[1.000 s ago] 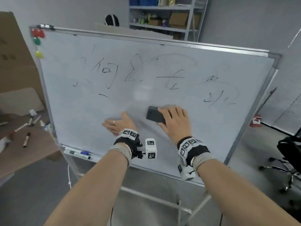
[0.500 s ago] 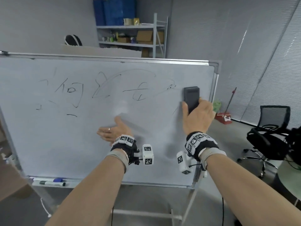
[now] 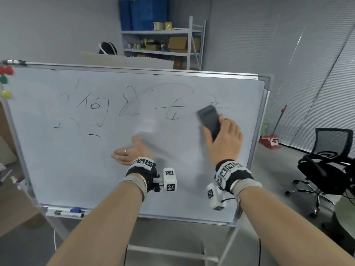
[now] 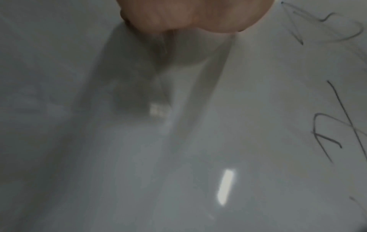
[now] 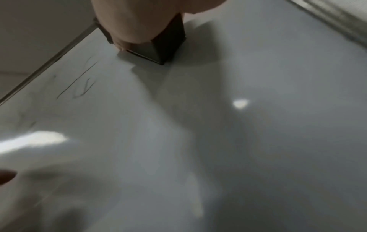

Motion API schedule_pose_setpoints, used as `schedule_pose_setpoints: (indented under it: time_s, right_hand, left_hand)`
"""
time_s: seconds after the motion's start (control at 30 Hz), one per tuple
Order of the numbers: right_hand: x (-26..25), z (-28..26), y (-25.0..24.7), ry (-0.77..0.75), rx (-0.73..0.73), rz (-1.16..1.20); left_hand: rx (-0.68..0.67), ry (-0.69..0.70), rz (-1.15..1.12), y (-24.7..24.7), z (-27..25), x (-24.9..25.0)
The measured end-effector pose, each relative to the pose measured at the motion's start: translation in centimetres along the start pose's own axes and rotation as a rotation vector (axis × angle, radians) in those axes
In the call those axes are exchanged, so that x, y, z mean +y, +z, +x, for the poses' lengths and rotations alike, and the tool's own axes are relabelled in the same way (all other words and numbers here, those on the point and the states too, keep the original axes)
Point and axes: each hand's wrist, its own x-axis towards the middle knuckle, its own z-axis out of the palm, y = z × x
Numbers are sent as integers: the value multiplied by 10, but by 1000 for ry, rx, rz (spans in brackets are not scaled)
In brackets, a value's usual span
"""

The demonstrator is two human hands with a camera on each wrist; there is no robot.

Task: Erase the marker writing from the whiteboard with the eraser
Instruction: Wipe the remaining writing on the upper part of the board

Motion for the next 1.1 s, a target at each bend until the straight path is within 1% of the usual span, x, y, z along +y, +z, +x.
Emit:
schedule_pose_setpoints:
  time_s: [0.07, 0.13, 0.2, 0.27, 0.33, 0.4, 0.47, 0.53, 0.6, 0.7, 0.77, 0.83, 0.93, 1.0, 1.03, 1.1]
  right_hand:
    - [11, 14, -8, 76, 51, -21]
    - [12, 32, -12, 144, 112, 0]
    - [0, 46, -10, 186, 166, 45]
    - [-21, 54, -1, 186, 175, 85]
    - [-46, 55, 12, 129, 139, 114]
    - [-70, 49, 26, 14, 72, 112]
    - [-92, 39, 38, -93, -8, 125]
    - [-108, 30, 45, -151, -76, 158]
    - [-116, 26, 45, -187, -110, 177]
    - [-110, 27, 38, -233, -100, 178]
    - [-100, 30, 31, -190, -44, 179]
    - [-84, 36, 23, -86, 27, 173]
    - [-54, 50, 10, 74, 116, 132]
    - [-42, 57, 4, 185, 158, 155]
    - [-41, 58, 4, 215, 168, 172]
    - [-46, 55, 7, 197, 152, 197]
  left_hand:
    - [15, 11, 11, 4, -3, -2]
    - [19, 22, 20, 6, -3, -3]
    - [24, 16, 15, 5, 3, -5]
    - [36, 0, 24, -2, 12, -2]
    - [12, -21, 37, -11, 19, 6]
    - [-40, -34, 52, -20, 26, 13]
    - [-66, -33, 61, -31, 34, 16]
    - [-79, -11, 93, -42, 48, 17]
    - [-90, 16, 151, -50, 61, 12]
    - [-107, 16, 188, -52, 61, 1]
    - [-93, -35, 121, -47, 48, 1]
    - [-56, -79, 57, -40, 35, 4]
    - [-33, -78, 41, -32, 24, 9]
    - [-20, -84, 36, -28, 23, 11]
    - [-14, -86, 36, -27, 24, 11]
    - [-7, -89, 44, -26, 27, 9]
